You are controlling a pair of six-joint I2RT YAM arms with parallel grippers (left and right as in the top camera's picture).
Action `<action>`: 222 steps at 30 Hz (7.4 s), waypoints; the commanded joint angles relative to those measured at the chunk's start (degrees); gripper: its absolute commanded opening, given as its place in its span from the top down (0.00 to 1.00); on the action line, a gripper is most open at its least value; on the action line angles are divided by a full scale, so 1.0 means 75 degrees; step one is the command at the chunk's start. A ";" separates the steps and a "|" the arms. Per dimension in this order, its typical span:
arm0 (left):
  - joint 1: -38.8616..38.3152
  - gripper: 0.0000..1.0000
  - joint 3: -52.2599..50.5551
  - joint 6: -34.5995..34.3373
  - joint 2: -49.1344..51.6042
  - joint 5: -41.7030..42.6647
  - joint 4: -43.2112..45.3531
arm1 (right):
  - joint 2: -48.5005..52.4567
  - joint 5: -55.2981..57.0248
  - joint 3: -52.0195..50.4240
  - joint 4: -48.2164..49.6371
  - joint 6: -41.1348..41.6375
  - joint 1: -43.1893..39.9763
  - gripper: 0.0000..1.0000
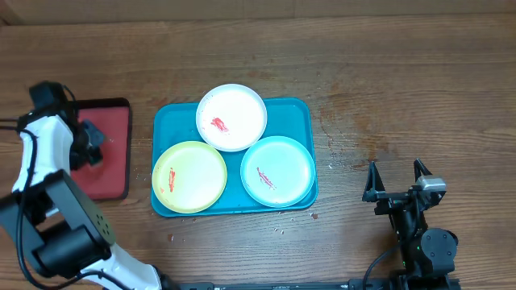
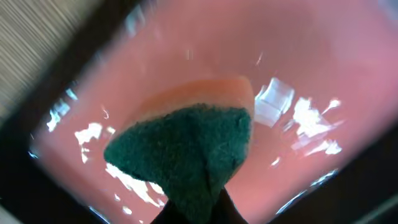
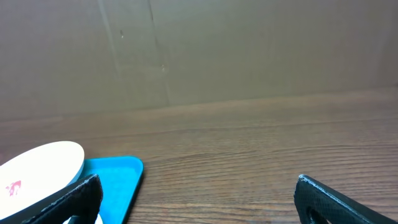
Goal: Clean dirty plates on tray and stack at the side
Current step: 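Lift the sponge with the left gripper and carry it toward the plates, then lower the sponge onto the yellow plate and raise the left gripper, then reach the right gripper to the yellow plate rim and grasp it, then scrub the yellow plate with the sponge in the left gripper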
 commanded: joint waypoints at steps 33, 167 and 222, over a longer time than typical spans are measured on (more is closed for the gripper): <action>-0.4357 0.96 -0.3695 0.0079 -0.2294 0.2576 0.1300 | -0.0073 0.0073 -0.0079 0.0050 -0.0047 0.0020 0.00; -0.3625 0.57 -0.0469 -0.0067 -0.2833 0.2320 -0.2206 | 1.6136 -0.0866 1.0719 -0.2629 0.3267 0.5893 0.81; -0.4121 0.73 -0.2113 0.0277 -0.0192 0.3142 -0.0565 | 1.6136 -0.1585 1.0719 -0.2786 0.3273 0.5657 0.90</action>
